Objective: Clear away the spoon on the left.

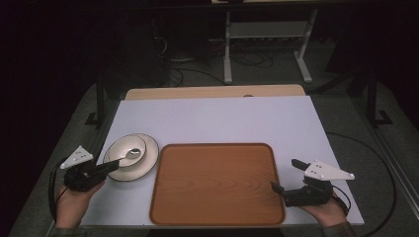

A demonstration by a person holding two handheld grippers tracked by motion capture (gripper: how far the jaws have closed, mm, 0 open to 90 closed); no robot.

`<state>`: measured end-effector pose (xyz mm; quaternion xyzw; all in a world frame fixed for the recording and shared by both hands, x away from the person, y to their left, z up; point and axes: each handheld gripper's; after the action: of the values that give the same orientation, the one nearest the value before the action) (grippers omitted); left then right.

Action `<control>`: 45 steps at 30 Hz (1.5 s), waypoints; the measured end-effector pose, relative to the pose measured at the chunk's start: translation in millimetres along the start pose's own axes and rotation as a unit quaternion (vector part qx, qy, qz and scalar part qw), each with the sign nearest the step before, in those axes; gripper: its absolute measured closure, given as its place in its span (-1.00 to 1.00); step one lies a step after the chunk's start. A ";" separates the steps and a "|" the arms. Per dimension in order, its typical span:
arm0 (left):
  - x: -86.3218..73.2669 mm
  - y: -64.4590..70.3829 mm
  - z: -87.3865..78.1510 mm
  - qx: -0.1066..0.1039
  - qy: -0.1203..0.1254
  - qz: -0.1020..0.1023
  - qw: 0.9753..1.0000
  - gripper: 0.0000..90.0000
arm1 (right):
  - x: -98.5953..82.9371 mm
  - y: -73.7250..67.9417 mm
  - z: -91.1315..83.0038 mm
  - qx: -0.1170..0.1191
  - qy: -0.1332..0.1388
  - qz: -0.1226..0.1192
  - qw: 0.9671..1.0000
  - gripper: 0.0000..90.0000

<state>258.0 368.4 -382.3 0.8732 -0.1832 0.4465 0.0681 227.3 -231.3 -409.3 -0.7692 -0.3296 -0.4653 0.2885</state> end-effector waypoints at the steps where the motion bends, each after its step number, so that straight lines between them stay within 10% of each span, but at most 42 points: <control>1: -0.2 -1.0 -0.1 0.002 0.000 0.000 1.000 0.99 | 0.0 0.0 0.0 0.000 0.000 0.000 1.000 -1.00; 45: 2.3 -39.9 9.3 0.063 0.004 -0.048 0.997 0.99 | -0.2 0.0 1.3 -0.001 -0.004 0.000 1.000 -1.00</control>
<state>281.5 402.0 -384.2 0.8816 -0.1117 0.4573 0.0351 228.0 -230.3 -410.0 -0.7714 -0.3303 -0.4626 0.2861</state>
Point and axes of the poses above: each handheld gripper's, and its own axes: z roughly forward along the jaws, x roughly out of its top, y roughly to its right, and after that the axes turned 11 degrees about x, right-handed
